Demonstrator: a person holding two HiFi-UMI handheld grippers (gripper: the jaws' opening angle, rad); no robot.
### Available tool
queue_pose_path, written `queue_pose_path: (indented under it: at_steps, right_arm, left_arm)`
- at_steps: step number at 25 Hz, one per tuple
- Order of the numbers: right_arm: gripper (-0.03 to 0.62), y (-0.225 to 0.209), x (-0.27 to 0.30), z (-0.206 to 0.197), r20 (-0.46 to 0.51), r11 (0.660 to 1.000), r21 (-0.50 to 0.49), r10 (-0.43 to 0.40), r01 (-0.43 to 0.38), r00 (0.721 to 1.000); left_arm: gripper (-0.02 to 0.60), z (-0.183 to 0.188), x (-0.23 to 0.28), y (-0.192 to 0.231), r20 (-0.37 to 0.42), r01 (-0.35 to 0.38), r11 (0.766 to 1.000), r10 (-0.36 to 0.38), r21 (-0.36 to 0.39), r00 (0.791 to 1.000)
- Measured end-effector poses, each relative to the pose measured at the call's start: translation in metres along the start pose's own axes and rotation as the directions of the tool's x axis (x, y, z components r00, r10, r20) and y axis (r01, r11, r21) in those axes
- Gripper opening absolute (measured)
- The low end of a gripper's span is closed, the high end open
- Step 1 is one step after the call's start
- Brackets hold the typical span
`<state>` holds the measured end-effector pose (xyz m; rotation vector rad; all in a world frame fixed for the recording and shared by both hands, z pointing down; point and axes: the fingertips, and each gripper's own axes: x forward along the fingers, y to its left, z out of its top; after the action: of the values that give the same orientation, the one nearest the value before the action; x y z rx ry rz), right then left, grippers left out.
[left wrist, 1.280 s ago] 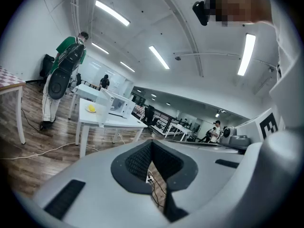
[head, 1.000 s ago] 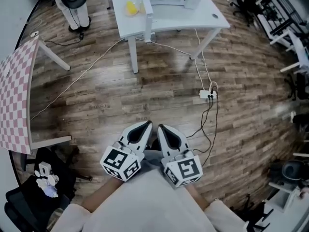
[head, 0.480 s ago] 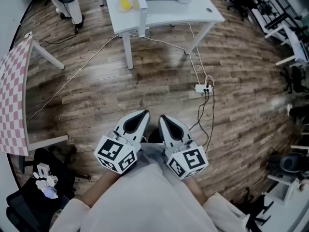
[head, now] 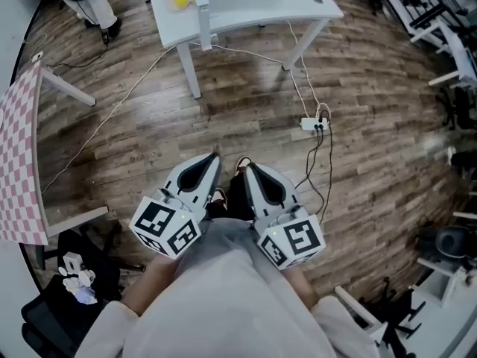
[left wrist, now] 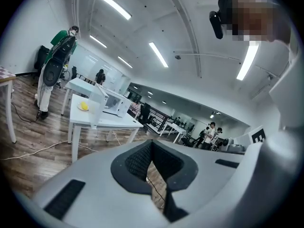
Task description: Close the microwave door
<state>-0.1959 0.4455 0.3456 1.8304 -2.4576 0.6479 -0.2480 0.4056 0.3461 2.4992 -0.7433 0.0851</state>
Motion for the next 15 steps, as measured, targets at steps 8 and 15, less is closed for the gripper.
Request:
queue_pose_path:
  at_steps: [8,15]
  right_arm:
    - [0.023,-0.032,0.022,0.022,0.001,0.998,0.01,0.065,-0.065,0.998]
    - [0.023,-0.072,0.046,0.038,-0.012,0.995,0.036,0.088,-0.088,0.996]
  left_arm:
    - [0.013,0.018,0.046,0.005,0.018,-0.058,0.998,0.058,-0.012,0.998]
    - [0.014,0.017,0.089,0.015,-0.013,-0.086,0.996,0.086,-0.025,0.996]
